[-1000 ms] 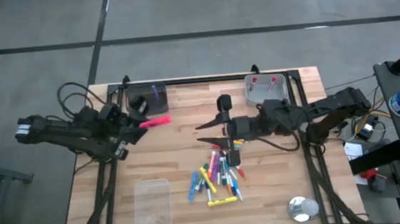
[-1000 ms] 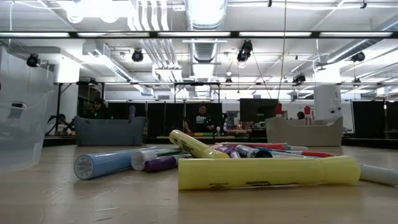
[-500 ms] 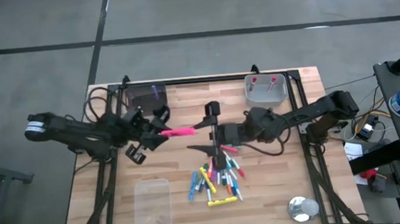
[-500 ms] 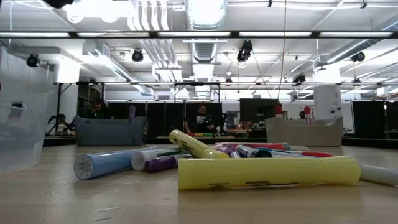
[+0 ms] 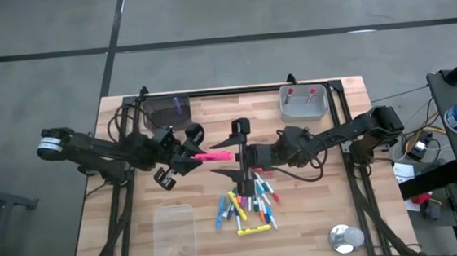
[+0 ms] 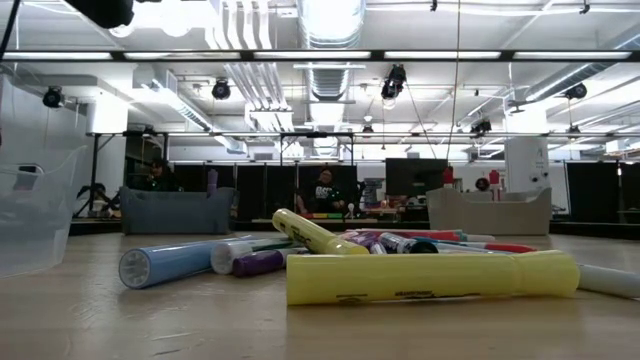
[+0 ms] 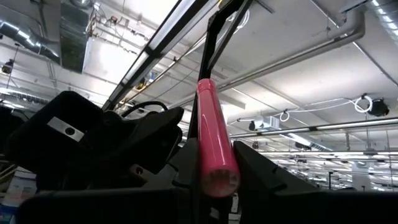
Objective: Pick & Place Markers
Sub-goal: Put the pink highlighter pen into the black bin
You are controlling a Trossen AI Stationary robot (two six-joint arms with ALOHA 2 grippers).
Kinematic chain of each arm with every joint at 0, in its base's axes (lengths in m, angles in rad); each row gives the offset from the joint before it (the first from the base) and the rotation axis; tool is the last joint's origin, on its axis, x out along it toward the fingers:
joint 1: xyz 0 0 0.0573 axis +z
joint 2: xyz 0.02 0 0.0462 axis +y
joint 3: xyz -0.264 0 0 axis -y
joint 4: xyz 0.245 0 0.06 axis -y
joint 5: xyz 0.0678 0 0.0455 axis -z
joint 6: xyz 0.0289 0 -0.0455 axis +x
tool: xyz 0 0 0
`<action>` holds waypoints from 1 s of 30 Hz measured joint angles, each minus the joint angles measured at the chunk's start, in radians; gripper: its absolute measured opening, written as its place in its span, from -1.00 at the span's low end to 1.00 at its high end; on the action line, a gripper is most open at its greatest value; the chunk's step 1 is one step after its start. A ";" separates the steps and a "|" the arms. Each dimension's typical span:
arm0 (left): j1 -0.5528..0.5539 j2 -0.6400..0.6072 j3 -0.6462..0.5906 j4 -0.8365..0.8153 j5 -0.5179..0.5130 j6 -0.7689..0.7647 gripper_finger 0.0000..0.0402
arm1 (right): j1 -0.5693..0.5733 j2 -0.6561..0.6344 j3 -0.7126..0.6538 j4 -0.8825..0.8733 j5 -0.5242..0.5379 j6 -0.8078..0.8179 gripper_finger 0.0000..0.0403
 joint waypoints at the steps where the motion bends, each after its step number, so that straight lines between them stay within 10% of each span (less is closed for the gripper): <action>1: 0.000 0.007 0.000 0.008 0.000 -0.002 -0.65 | 0.000 0.003 0.000 0.006 -0.001 -0.003 0.19; 30: 0.000 0.021 -0.011 0.018 -0.020 0.004 -0.65 | -0.028 0.013 0.021 0.043 -0.045 0.066 -0.13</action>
